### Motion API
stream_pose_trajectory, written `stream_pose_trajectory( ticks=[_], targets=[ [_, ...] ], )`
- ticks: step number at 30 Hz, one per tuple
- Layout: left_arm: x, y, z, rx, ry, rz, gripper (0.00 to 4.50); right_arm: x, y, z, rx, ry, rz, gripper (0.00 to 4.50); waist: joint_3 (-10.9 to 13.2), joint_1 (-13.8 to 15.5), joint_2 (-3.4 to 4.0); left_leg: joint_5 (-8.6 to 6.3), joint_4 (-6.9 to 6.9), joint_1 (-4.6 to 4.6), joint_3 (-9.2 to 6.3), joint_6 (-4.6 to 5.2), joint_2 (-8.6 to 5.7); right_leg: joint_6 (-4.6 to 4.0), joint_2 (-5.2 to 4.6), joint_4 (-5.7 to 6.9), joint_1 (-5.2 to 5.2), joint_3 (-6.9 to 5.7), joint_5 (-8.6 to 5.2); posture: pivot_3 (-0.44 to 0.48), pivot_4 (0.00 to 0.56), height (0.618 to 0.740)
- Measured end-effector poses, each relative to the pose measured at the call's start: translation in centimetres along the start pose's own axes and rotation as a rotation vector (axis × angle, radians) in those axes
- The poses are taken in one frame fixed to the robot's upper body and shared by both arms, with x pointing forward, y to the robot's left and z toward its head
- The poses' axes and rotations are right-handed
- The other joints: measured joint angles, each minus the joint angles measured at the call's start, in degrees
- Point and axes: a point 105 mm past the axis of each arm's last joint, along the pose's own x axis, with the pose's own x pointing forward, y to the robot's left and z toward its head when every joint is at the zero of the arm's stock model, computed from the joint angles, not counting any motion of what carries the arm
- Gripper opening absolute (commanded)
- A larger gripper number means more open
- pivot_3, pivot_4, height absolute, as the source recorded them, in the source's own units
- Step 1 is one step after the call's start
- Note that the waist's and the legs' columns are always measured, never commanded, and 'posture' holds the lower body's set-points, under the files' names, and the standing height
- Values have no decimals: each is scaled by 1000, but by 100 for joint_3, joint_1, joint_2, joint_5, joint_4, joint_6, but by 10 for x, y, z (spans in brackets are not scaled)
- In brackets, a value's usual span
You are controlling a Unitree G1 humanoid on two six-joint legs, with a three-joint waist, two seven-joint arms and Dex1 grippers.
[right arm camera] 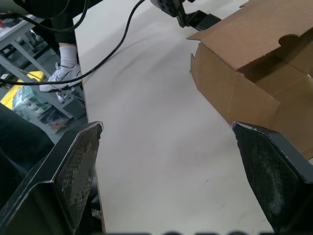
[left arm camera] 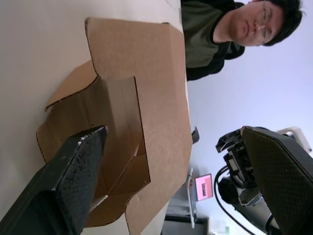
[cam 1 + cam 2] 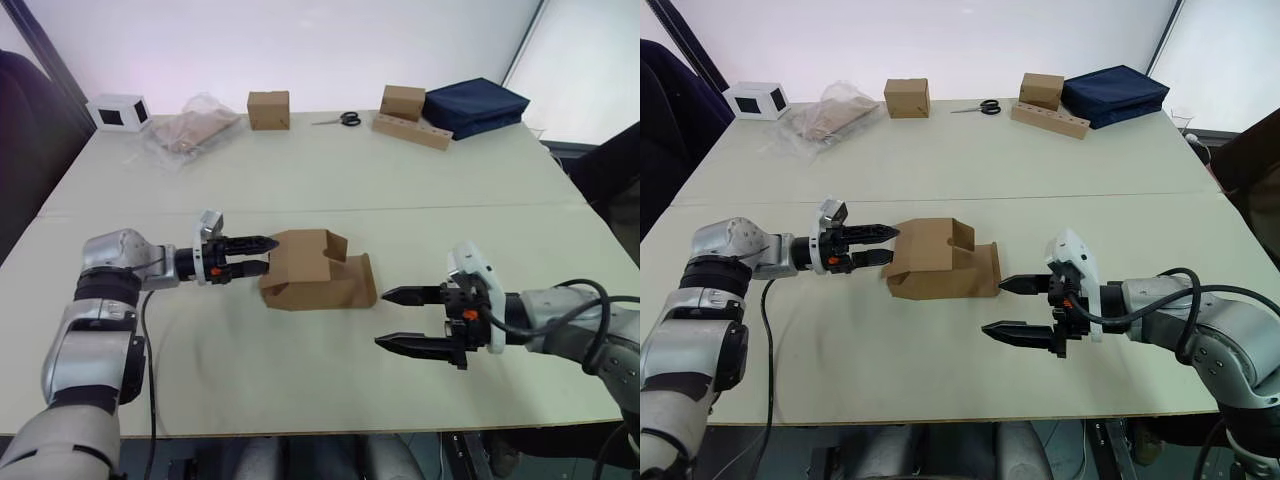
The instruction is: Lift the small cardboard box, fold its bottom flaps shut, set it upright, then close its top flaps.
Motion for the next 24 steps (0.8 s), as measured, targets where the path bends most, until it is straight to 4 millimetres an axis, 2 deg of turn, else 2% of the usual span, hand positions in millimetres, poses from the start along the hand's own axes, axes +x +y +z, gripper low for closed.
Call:
stream_pose_trajectory(
  ticks=[5, 9, 16, 22, 24],
  targets=[
    [8, 2, -2, -13, 12, -16, 4496, 1, -1, -3, 19, -4, -17, 4474, 0, 11, 0, 0, 3, 0, 0, 0, -1, 0, 0, 1, 1, 0, 0, 0, 150, 740],
    [21, 3, -5, -18, 29, -39, 4496, 2, -2, -3, 23, -10, -24, 4474, 0, 10, 0, 0, 4, 0, -1, 1, -1, 0, 0, 2, 1, 0, 0, 0, 150, 740],
    [35, 3, -2, 0, 28, -50, 4496, 2, -2, -7, 36, -7, -30, 4474, 0, 6, -1, 0, 6, -1, 0, 1, -1, 0, 0, 2, 2, 0, 0, 0, 150, 740],
    [38, 4, -1, 11, 26, -61, 4496, 2, -2, -9, 43, -6, -37, 4474, 0, 2, -1, 0, 6, -1, -1, 1, -1, 0, 0, 4, 1, 0, 0, 0, 150, 740],
    [40, 3, -2, 13, 32, -69, 4006, 3, -2, -9, 45, -10, -40, 4500, 0, 3, -1, 0, 7, -1, 0, 1, -1, 0, 0, 4, 1, 0, 0, 0, 150, 740]
  ],
)
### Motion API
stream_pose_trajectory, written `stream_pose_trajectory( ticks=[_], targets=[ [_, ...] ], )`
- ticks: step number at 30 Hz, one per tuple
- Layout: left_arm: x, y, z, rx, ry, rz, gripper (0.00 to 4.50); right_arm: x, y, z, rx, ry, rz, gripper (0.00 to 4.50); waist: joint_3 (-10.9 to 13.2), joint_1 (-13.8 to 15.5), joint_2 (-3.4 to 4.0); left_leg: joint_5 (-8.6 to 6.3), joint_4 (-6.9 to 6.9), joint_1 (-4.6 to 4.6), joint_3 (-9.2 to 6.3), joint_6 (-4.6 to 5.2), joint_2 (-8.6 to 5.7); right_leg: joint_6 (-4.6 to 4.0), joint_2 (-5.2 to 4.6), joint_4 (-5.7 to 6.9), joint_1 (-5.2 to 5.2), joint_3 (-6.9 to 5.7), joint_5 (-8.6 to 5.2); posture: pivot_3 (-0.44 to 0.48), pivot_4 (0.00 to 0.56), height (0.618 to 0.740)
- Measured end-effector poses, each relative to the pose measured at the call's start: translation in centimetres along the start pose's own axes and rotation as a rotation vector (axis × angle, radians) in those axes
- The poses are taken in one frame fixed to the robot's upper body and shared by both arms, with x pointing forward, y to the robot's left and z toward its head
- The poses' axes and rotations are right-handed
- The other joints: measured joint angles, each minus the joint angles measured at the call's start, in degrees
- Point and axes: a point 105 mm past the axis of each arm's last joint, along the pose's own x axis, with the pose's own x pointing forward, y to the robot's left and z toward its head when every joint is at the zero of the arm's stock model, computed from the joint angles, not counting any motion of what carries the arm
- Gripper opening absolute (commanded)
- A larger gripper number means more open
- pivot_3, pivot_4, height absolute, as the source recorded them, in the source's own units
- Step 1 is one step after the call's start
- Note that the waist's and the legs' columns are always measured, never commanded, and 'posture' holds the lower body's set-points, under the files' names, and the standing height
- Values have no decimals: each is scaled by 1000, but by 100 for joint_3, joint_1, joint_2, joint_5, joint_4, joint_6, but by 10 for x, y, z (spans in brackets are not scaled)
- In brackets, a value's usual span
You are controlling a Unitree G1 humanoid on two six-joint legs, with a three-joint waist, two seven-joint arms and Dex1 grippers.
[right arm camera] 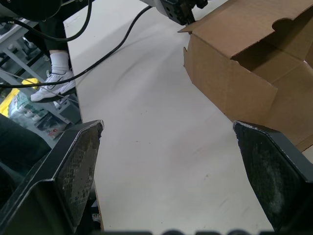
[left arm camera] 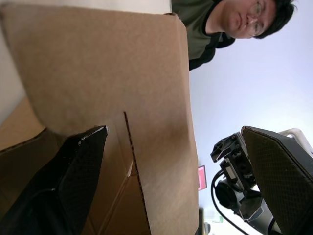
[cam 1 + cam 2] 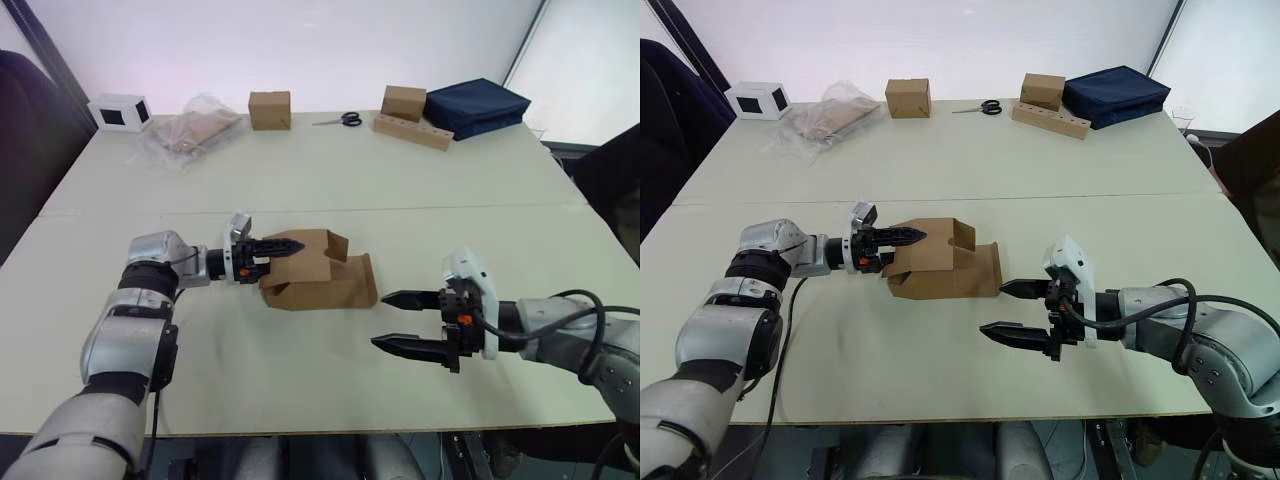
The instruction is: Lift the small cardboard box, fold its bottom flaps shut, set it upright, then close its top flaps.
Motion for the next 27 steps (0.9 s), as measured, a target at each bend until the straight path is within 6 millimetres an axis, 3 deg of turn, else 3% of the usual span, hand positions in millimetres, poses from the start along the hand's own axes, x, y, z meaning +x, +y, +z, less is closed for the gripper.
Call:
stream_pose_trajectory(
  ticks=[10, 20, 27],
  targets=[
    [3, -3, -1, 7, 13, -27, 89, 1, 0, -2, 9, -6, -11, 4500, 0, 0, 0, 0, 9, -1, 0, 1, 0, 0, 0, 5, 1, 0, 0, 0, 150, 740],
    [4, -7, -6, 47, 39, -50, 89, 2, -1, -1, 8, -18, -17, 4500, 0, 7, 0, -5, 27, -2, -2, 9, 0, 0, 0, 8, 7, 0, 0, 0, 150, 740],
    [4, -16, -3, 247, -26, -92, 89, 0, -8, 7, 17, -94, -47, 4500, 0, 32, 0, -7, 37, -3, -3, 12, 1, 1, -3, 9, 11, 1, 0, 0, 150, 740]
  ],
)
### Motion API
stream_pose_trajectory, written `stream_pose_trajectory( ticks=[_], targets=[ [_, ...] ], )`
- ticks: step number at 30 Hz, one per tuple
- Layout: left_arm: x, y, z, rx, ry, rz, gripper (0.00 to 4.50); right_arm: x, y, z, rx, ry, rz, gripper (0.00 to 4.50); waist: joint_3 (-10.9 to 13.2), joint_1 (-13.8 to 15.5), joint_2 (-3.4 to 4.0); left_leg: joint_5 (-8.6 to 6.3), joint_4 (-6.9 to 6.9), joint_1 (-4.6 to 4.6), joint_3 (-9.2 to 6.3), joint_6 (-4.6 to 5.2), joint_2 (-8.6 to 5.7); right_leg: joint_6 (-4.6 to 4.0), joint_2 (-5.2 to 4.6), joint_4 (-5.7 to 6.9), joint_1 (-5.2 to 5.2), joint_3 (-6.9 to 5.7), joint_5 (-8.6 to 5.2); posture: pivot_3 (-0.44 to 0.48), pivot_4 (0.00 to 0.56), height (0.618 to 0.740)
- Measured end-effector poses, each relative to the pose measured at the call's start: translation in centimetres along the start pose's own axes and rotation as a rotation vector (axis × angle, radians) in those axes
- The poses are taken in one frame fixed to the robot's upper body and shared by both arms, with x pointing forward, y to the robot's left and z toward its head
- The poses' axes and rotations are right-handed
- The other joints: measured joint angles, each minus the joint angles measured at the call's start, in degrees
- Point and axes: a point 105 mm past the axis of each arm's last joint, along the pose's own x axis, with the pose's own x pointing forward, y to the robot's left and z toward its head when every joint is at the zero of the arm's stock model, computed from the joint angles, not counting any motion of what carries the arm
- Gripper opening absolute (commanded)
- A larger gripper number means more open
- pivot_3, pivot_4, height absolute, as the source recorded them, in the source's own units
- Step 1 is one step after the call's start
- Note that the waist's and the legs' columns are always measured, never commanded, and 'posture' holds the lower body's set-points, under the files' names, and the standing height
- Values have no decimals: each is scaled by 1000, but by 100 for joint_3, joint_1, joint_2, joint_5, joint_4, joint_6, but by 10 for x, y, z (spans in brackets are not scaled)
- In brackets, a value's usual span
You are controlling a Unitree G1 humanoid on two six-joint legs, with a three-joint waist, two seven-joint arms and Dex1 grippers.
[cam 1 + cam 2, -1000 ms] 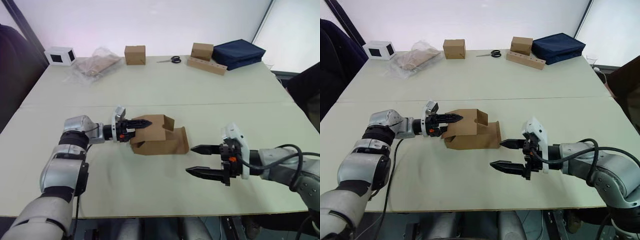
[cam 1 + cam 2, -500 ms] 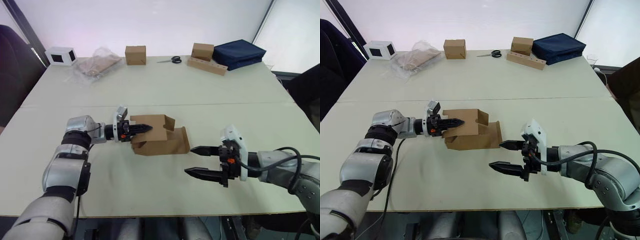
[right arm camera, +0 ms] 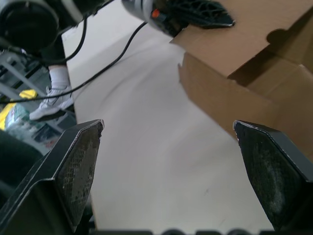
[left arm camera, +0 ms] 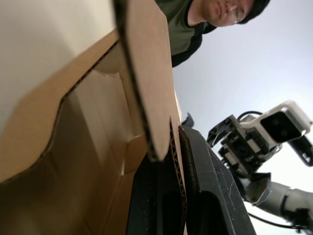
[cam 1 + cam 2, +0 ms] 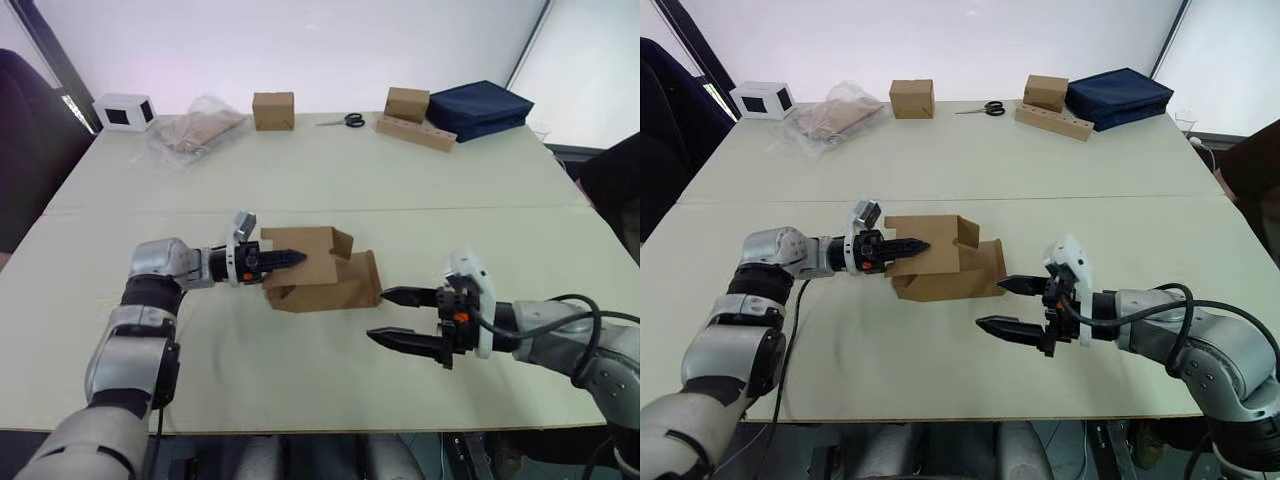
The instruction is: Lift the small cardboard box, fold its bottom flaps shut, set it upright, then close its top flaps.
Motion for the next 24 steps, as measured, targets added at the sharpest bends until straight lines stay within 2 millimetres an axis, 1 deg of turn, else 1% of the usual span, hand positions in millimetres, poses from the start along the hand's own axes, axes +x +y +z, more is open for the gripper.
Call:
stream_pose_trajectory(
  ticks=[2, 4, 9, 13, 15, 17, 19, 20, 22, 24],
  targets=[
    [-2, -8, 4, 84, -37, -18, 89, -4, -6, 8, -7, -43, -27, 4500, 0, 1, 0, 0, 0, 0, 0, 0, 1, 0, 0, 0, -1, 0, 0, 0, 150, 740],
    [-5, -24, 11, 207, -74, -40, 89, -8, -15, 24, -30, -118, -70, 4500, 0, -4, 0, 0, -1, -1, -1, 0, 3, 0, 1, 0, -2, 0, 0, 0, 150, 740],
    [-5, -68, 23, 450, -55, -97, 89, -14, -32, 54, -71, -255, -138, 4500, -1, -7, 2, 0, -1, 0, 2, 0, 2, 0, 0, 0, -2, 1, 0, 0, 150, 740],
    [-9, -89, 33, 597, -44, -95, 89, -14, -44, 76, -78, -357, -181, 4500, -1, -13, 2, 0, -1, 0, 2, 0, 1, 0, 1, 0, -2, 1, 0, 0, 150, 740],
    [-12, -101, 40, 677, -38, -100, 89, -15, -46, 94, -65, -441, -172, 4500, 0, -26, 3, 0, -2, -2, 3, 0, 1, 0, 1, 1, -5, 1, 0, 0, 150, 740],
    [-14, -118, 50, 775, -32, -122, 89, -17, -41, 117, -69, -526, -138, 4500, 0, -28, 3, 0, -3, -2, 2, 0, 2, 0, 2, 0, -5, 1, 0, 0, 150, 740],
    [-15, -130, 55, 836, -23, -138, 0, -20, -34, 133, -81, -575, -106, 3923, 0, -27, 4, 0, -5, -2, 2, 0, 1, 0, 2, -2, -4, 1, 0, 0, 150, 740],
    [-17, -133, 58, 858, -20, -147, 0, -21, -31, 140, -82, -598, -87, 3742, 0, -32, 4, 0, -5, -2, 3, 0, 1, 0, 1, -2, -5, 2, 0, 0, 150, 740],
    [-19, -139, 61, 898, -18, -165, 0, -24, -25, 154, -99, -639, -60, 2927, 0, -36, 4, 0, -4, -2, 3, 0, 1, 0, 2, -2, -5, 1, 0, 0, 150, 740],
    [-19, -138, 62, 907, -12, -170, 0, -26, -22, 161, -114, -657, -50, 2168, 0, -35, 3, 0, -4, -2, 1, 1, 1, 0, 2, -2, -4, 0, 0, 0, 150, 740]
  ],
)
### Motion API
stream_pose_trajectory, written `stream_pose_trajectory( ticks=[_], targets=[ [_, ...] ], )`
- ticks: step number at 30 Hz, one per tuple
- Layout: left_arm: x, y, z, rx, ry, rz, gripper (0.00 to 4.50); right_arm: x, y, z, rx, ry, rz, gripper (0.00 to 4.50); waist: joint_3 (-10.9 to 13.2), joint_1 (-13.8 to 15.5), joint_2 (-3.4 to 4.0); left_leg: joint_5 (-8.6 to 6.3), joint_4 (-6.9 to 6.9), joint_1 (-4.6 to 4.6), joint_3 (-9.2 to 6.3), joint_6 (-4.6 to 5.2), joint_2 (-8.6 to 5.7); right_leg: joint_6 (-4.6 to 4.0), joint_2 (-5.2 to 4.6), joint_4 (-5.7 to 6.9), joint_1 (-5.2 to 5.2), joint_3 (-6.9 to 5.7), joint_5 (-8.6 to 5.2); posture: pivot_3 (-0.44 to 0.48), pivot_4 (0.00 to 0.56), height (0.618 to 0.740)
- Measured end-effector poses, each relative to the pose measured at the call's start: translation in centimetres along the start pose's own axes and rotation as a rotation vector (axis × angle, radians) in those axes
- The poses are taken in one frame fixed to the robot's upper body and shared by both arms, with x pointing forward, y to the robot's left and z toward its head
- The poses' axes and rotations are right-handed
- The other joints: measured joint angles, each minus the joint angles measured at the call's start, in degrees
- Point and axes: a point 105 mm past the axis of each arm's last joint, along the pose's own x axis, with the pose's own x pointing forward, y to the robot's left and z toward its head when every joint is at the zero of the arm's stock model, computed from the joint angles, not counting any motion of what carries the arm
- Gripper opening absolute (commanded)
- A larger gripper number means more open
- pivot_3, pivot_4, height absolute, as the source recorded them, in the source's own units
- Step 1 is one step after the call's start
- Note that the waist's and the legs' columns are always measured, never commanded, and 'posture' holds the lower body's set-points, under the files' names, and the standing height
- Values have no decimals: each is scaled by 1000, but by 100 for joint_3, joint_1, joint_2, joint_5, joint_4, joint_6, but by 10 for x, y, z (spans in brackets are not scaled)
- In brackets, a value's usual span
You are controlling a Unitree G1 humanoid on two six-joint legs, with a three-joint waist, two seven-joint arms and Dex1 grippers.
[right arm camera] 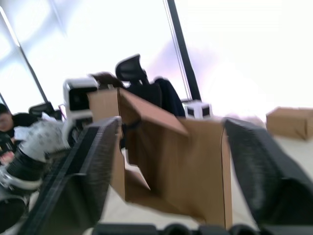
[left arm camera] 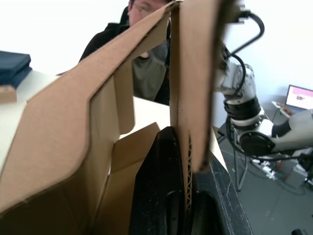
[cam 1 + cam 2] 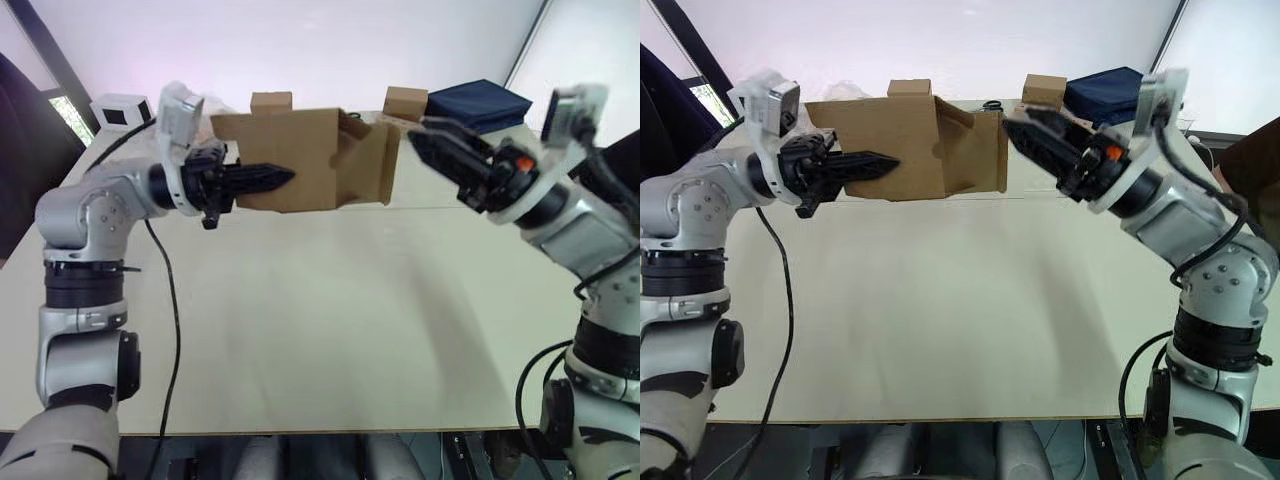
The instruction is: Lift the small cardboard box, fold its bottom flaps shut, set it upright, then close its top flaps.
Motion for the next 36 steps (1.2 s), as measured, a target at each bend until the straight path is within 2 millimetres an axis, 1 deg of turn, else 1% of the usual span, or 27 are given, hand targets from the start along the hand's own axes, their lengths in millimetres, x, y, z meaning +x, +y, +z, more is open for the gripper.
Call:
stream_pose_trajectory(
  ticks=[1, 4, 5, 6, 11, 18, 25, 32, 35, 36],
  targets=[
    [0, 2, -1, 2, 7, -2, 0, 2, 0, 1, -9, 0, 1, 1831, 0, 1, 0, 0, 0, 0, 2, 0, -1, 0, 0, 0, 0, 0, 0, 0, 150, 740],
    [3, 4, -4, 3, 22, -18, 0, 9, 0, -1, -48, 24, -1, 533, 0, -9, 0, 0, 1, 0, 3, 1, -1, 0, 0, 2, -2, 1, 0, 0, 150, 740],
    [4, 4, -5, 3, 25, -25, 0, 12, 1, -2, -57, 34, 2, 175, 0, -10, 0, -1, 0, 0, 2, 1, -1, 0, 2, 2, -3, 1, 0, 0, 150, 740],
    [5, 4, -5, 2, 27, -30, 0, 13, 1, -4, -60, 44, 4, 57, 0, -11, 0, -1, -1, 0, 2, 1, 0, 0, 2, 2, -4, 1, 0, 0, 150, 740],
    [10, 3, -9, -4, 38, -56, 0, 23, 3, -19, -63, 95, 21, 57, 0, -16, 0, -1, 0, -1, 2, 1, 0, 0, 2, 3, -5, 2, 0, 0, 150, 740],
    [13, 1, -9, -5, 22, -70, 0, 29, 8, -33, -57, 137, 54, 57, 0, -15, 0, -1, 1, -2, 2, 1, 0, 0, 1, 3, -5, 2, 0, 0, 150, 740],
    [18, 0, -9, -53, -12, -83, 0, 33, 10, -40, -49, 130, 56, 57, 0, -15, 0, -1, 2, -2, 1, 1, 0, 0, 1, 5, -7, 2, 0, 0, 150, 740],
    [21, 1, -7, -98, -50, -80, 0, 37, 7, -41, -57, 89, 20, 57, 0, -16, 0, -1, 2, -3, 2, 1, 0, 0, 1, 6, -8, 2, 0, 0, 150, 740],
    [25, -3, -7, -149, -75, -109, 0, 40, 6, -42, -78, 71, -1, 57, 0, -18, 0, -1, 2, -3, 2, 1, -1, 0, 1, 7, -8, 3, 0, 0, 150, 740],
    [28, -6, -6, -157, -78, -127, 0, 42, 8, -47, -80, 89, 4, 57, 0, -18, 0, -1, 2, -2, 2, 1, -1, 0, 1, 7, -8, 3, 0, 0, 150, 740]
  ],
)
